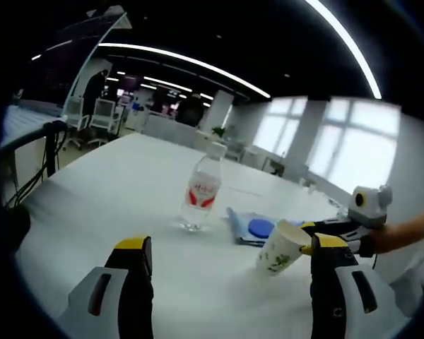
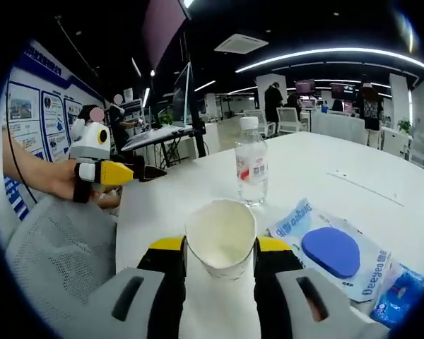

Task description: Arrange the tabletop items into an orderly group along one side of the table until the central work area is clear of visible clutter.

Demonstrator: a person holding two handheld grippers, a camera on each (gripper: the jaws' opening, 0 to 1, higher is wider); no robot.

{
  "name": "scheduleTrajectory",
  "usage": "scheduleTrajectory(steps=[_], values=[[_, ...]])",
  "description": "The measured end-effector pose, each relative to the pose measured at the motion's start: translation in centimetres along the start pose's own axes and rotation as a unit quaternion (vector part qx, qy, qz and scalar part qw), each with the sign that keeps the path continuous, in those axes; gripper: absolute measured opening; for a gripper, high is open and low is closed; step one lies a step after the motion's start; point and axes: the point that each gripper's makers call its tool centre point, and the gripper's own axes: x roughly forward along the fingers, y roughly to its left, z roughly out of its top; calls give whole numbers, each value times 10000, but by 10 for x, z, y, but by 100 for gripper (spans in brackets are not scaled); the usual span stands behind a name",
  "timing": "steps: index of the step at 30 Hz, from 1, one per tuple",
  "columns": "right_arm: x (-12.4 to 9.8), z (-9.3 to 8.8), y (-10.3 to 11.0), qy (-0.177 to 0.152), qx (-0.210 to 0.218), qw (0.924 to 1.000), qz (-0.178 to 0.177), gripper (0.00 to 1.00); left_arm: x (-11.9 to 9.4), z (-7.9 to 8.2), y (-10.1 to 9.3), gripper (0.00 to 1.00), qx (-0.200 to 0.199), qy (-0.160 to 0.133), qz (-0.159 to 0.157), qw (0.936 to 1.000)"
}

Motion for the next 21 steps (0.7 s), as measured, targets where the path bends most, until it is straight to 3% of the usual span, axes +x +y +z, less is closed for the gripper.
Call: scheduleTrajectory(steps=[21], values=[[31, 40, -36, -233, -149, 9995, -149, 34, 2, -7, 2, 88, 101, 139, -47, 9998]])
